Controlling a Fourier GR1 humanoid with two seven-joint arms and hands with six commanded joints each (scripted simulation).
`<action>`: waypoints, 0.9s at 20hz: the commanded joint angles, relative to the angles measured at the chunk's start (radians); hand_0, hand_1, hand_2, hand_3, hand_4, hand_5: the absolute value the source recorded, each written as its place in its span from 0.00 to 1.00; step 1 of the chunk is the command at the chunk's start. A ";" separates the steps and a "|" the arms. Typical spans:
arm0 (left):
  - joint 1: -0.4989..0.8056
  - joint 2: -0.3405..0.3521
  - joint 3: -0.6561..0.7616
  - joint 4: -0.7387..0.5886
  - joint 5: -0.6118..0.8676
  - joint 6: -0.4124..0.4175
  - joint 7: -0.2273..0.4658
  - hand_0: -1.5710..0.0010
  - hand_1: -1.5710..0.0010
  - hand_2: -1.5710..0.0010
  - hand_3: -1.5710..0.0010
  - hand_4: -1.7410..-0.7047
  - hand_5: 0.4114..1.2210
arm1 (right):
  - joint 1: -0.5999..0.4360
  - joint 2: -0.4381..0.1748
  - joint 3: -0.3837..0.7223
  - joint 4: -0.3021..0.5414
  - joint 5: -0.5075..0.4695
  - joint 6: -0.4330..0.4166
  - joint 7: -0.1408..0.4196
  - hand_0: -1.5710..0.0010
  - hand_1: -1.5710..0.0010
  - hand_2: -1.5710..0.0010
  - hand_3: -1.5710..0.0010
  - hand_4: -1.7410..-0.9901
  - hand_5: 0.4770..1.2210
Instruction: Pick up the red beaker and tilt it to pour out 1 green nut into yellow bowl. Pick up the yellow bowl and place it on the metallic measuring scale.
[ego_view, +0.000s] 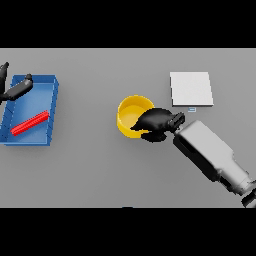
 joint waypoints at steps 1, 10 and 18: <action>-0.006 0.002 0.006 0.003 0.003 0.002 0.003 1.00 1.00 1.00 1.00 0.91 0.39 | -0.003 0.003 -0.001 0.003 -0.004 0.010 0.011 0.14 0.15 0.18 0.30 0.10 0.93; 0.005 0.014 0.004 -0.027 0.000 0.014 0.004 1.00 1.00 1.00 1.00 0.91 0.39 | -0.010 -0.059 -0.046 -0.108 -0.051 0.055 0.035 0.02 0.02 0.06 0.19 0.01 0.99; -0.005 0.007 0.001 -0.023 0.000 0.009 0.014 1.00 1.00 1.00 1.00 0.90 0.38 | -0.036 -0.131 -0.129 -0.257 -0.099 0.151 0.153 0.00 0.00 0.01 0.20 0.03 1.00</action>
